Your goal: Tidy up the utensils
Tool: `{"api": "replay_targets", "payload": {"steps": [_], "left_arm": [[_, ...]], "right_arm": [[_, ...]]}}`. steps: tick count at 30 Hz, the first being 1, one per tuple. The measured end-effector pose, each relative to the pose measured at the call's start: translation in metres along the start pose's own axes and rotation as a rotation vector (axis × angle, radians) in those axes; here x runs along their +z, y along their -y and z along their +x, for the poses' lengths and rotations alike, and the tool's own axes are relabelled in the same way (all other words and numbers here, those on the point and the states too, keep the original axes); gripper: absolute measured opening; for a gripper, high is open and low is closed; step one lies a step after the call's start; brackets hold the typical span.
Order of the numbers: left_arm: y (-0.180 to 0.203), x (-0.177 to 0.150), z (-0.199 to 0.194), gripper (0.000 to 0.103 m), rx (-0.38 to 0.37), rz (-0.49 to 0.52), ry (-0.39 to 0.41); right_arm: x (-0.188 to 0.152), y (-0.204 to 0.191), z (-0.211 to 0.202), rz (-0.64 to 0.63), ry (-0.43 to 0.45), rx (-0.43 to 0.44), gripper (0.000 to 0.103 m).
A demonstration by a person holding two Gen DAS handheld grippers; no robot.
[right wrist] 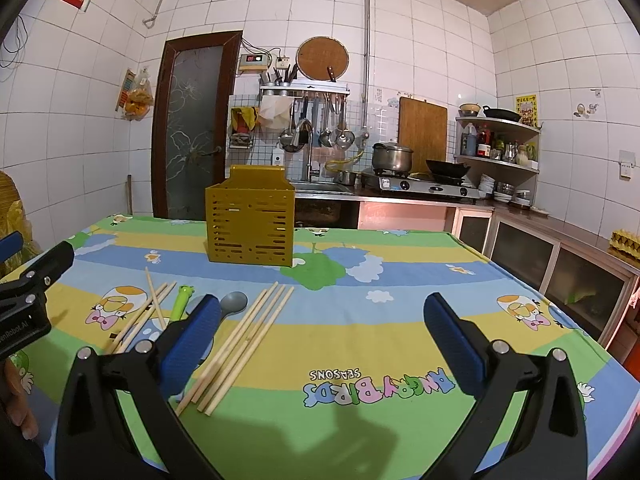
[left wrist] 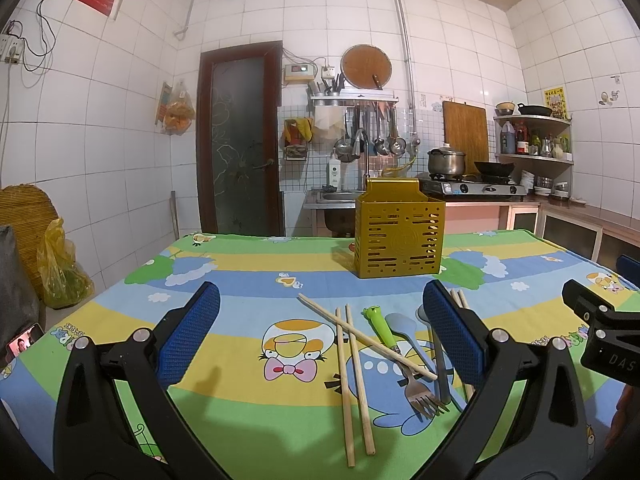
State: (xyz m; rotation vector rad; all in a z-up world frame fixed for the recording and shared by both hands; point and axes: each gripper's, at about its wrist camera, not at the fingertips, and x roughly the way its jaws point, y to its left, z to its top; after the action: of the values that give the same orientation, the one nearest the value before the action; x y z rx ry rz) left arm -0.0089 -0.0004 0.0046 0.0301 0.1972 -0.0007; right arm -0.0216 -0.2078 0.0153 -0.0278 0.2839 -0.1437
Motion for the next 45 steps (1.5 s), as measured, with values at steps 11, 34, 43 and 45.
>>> {"api": "replay_targets", "payload": {"steps": [11, 34, 43, 45], "left_arm": [[0.0009, 0.0006, -0.0012, 0.098, 0.000, 0.001, 0.003], [-0.0002, 0.0021, 0.0007, 0.098, -0.003, -0.002, 0.003], [-0.0016, 0.0013, 0.0008, 0.098, -0.002, -0.002, 0.005], [-0.0016, 0.0021, 0.0003, 0.098, -0.002, -0.001, 0.008]], "right_arm": [[-0.0013, 0.0010, 0.0002, 0.003, 0.007, -0.009, 0.099], [-0.0016, 0.0007, 0.0003, 0.013, 0.004, -0.010, 0.099], [-0.0010, 0.0014, -0.0001, 0.018, 0.006, -0.014, 0.099], [-0.0006, 0.0029, -0.0009, 0.020, 0.008, -0.014, 0.099]]}}
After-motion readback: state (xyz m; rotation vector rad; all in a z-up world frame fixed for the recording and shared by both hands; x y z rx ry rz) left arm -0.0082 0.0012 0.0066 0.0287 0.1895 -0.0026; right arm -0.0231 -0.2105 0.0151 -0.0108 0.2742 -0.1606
